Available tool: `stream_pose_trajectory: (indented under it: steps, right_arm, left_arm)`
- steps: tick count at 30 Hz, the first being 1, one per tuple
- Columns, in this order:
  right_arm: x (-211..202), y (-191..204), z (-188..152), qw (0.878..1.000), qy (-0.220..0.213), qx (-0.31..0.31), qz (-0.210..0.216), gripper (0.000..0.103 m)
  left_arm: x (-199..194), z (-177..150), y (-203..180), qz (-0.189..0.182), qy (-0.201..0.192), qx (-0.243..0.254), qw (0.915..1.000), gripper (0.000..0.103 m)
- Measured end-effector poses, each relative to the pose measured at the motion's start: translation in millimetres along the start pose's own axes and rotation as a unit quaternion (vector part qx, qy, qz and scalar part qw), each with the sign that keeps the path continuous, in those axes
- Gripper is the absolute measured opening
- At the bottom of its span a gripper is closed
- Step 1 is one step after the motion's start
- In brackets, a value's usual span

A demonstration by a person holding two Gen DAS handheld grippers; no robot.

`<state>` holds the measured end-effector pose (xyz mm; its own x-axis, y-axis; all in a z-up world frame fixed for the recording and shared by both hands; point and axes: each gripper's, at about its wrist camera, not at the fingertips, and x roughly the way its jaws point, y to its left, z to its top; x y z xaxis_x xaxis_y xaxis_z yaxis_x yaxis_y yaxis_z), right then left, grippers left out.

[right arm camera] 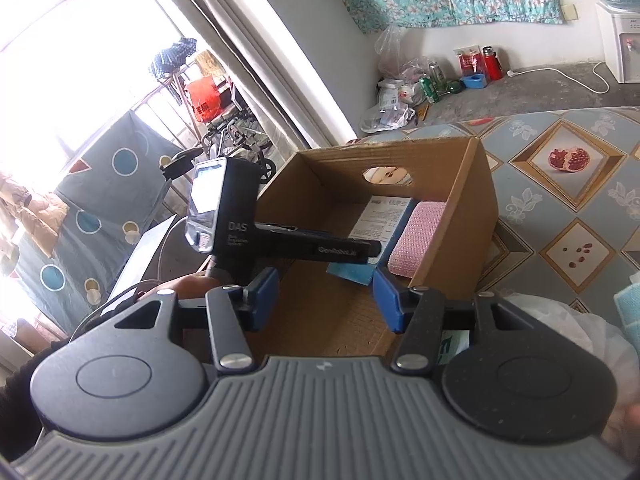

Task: Organize soft objects
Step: 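Move the right tool back toward the pink plush pig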

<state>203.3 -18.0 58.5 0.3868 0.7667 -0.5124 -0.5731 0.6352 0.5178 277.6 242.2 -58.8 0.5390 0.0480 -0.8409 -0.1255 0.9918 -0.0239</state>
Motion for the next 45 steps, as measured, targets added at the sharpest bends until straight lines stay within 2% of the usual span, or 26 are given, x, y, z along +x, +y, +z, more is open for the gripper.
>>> stream_pose_trajectory:
  steps: [5,10,15,20,26,32,35,40,45]
  right_arm:
    - [-24,2,-5,1.000,-0.020,0.007,-0.005,0.053]
    - [-57,-3,-15,0.999,-0.039,0.019,-0.017,0.056]
    - [-99,-19,-24,0.997,-0.059,0.037,-0.044,0.059]
    - [-148,-48,-37,0.991,-0.078,0.064,-0.084,0.060]
    - [-201,-101,-62,0.979,-0.100,0.116,-0.133,0.060]
    - [-213,-158,-88,0.969,-0.088,0.181,-0.145,0.060]
    - [-207,-177,-93,0.966,-0.082,0.201,-0.141,0.060]
    - [-190,-195,-89,0.965,-0.075,0.215,-0.129,0.060]
    - [-179,-205,-84,0.966,-0.070,0.220,-0.115,0.060]
  left_arm:
    - [-42,-1,-4,-0.013,-0.028,-0.034,0.9990,0.082]
    - [-106,-12,-26,-0.042,-0.075,-0.044,0.9953,0.083]
    - [-157,-29,-63,-0.077,-0.107,-0.044,0.9903,0.085]
    - [-176,-51,-111,-0.112,-0.113,-0.026,0.9869,0.085]
    - [-169,-84,-185,-0.140,-0.108,0.050,0.9829,0.085]
    - [-143,-110,-255,-0.158,-0.083,0.147,0.9729,0.071]
    - [-127,-115,-283,-0.147,-0.080,0.201,0.9651,0.065]
    - [-97,-119,-314,-0.104,-0.078,0.273,0.9531,0.051]
    - [-68,-110,-321,-0.090,-0.055,0.276,0.9555,0.043]
